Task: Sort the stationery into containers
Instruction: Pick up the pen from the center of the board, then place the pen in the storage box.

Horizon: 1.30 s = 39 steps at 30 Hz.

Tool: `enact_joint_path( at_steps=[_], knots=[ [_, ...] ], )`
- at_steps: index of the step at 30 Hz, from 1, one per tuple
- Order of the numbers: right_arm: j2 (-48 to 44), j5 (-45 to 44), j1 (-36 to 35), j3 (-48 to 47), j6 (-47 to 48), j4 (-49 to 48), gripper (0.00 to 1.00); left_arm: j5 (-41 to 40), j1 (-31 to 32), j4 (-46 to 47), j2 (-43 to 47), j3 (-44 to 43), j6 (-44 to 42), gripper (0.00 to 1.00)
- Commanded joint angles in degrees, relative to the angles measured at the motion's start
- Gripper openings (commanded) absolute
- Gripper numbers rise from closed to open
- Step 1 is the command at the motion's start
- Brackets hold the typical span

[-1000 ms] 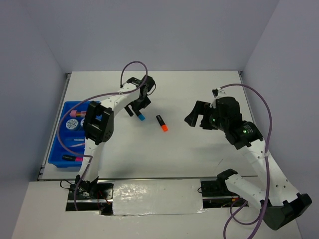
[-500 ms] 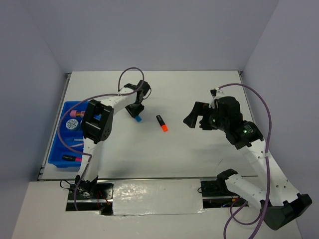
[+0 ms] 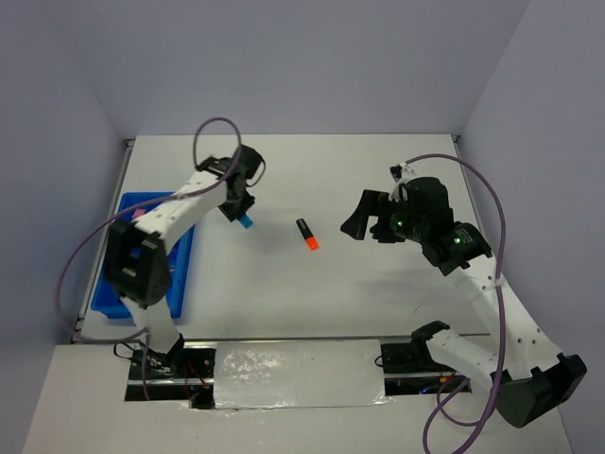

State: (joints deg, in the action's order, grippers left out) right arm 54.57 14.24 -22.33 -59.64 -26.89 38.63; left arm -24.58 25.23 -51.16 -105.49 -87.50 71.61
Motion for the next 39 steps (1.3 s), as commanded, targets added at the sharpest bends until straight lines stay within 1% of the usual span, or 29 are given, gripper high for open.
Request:
enact_joint_path(
  at_steps=[1,2,3,4,5,6,7,8,9,10,11,13,16,21,23,24,25,26,27,29,30,31,36,37,38,39],
  knots=[
    [0.98,2.45,0.09,-1.8,0.79,-4.61,1.0,-6.96,-4.04,-13.42,16.24,0.74,6.85,0.0],
    [1.42,2.89,0.09,-1.45,0.62,-5.05,1.0,-7.93,-4.75,-14.75,18.89,5.19,8.0,0.0],
    [1.94,3.51,0.09,-1.36,0.35,-5.75,1.0,-8.72,-7.02,-15.37,25.36,11.59,9.49,0.0],
    [1.95,3.86,0.09,-1.36,0.35,-6.11,1.0,-8.73,-8.69,-14.25,25.42,11.65,9.51,0.0],
    [2.64,4.13,0.09,-1.45,0.44,-6.37,1.0,-7.51,-10.62,-12.23,31.95,18.7,7.68,0.0],
    [3.0,4.39,-0.08,-1.71,0.53,-6.55,1.0,-6.46,-15.52,-11.26,35.06,21.64,6.97,0.0],
    [3.96,5.18,-0.35,-2.23,0.7,-6.73,1.0,-4.97,-17.91,-10.72,39.96,26.37,5.48,0.0],
    [4.58,5.36,-0.61,-2.67,0.79,-6.81,1.0,-4.52,-20.2,-10.37,41.84,28.16,4.25,0.0],
    [5.11,5.53,-0.96,-3.03,0.88,-6.82,1.0,-4.34,-23.79,-10.45,43.6,29.57,3.19,0.0],
    [5.63,5.8,-1.31,-3.81,0.97,-7.08,1.0,-4.25,-24.96,-10.54,45.97,30.63,1.35,0.0],
    [6.68,5.89,-2.01,-4.08,1.05,-7.25,1.0,-4.25,-27.84,-10.89,46.77,32.47,0.64,0.0],
    [7.57,6.41,-2.63,-4.87,0.97,-7.87,1.0,-4.34,-29.8,-11.86,48.62,34.14,-0.42,0.0],
    [9.5,7.29,-3.86,-6.01,0.79,-8.13,1.0,-3.73,-33.66,-10.11,50.38,38.8,-3.22,0.0],
    [9.95,7.12,-5.8,-6.46,1.32,-7.78,1.0,-3.99,-38.32,-5.2,51.09,41.36,-6.13,0.11],
    [9.68,7.03,-6.32,-6.11,1.41,-7.78,1.0,-3.64,-40.25,-3.78,50.91,41.62,-7.36,0.2],
    [9.51,7.03,-6.5,-5.84,1.41,-7.78,1.0,-3.03,-41.48,-2.82,50.56,41.63,-7.98,0.3],
    [9.51,7.12,-6.5,-5.75,1.32,-7.78,1.0,-2.58,-41.49,-2.46,50.3,41.63,-8.33,0.35],
    [9.59,7.2,-6.5,-5.84,1.32,-7.7,1.0,-2.32,-42.1,-2.63,50.04,41.45,-8.33,0.45],
    [9.42,7.12,-6.5,-6.19,1.58,-7.43,1.0,-2.14,-42.11,-3.07,49.77,41.28,-8.07,0.63],
    [9.33,6.42,-6.41,-6.72,1.76,-7.08,1.0,-2.4,-42.28,-3.86,49.86,41.19,-7.46,0.77],
    [9.24,6.24,-6.5,-7.24,2.11,-6.64,1.0,-2.4,-42.2,-4.21,50.21,41.19,-7.37,0.95],
    [9.24,6.06,-6.5,-7.51,2.28,-6.47,1.0,-2.32,-42.28,-4.39,50.38,41.1,-7.37,0.99],
    [9.77,4.4,-6.41,-8.21,3.86,-6.2,1.0,-1.44,-42.28,-5.18,51.35,39.53,-8.07,0.99],
    [10.03,4.13,-6.33,-8.21,3.95,-6.11,1.0,0.91,-42.28,-4.83,51.26,38.99,-8.59,0.99],
    [10.64,3.78,-6.24,-8.56,3.69,-5.68,1.0,2.85,-41.76,-3.87,51.0,37.86,-9.55,0.99],
    [10.65,3.69,-6.24,-8.48,3.43,-5.85,1.0,4.35,-38.45,-2.99,50.65,37.06,-8.78,0.99]
  ],
)
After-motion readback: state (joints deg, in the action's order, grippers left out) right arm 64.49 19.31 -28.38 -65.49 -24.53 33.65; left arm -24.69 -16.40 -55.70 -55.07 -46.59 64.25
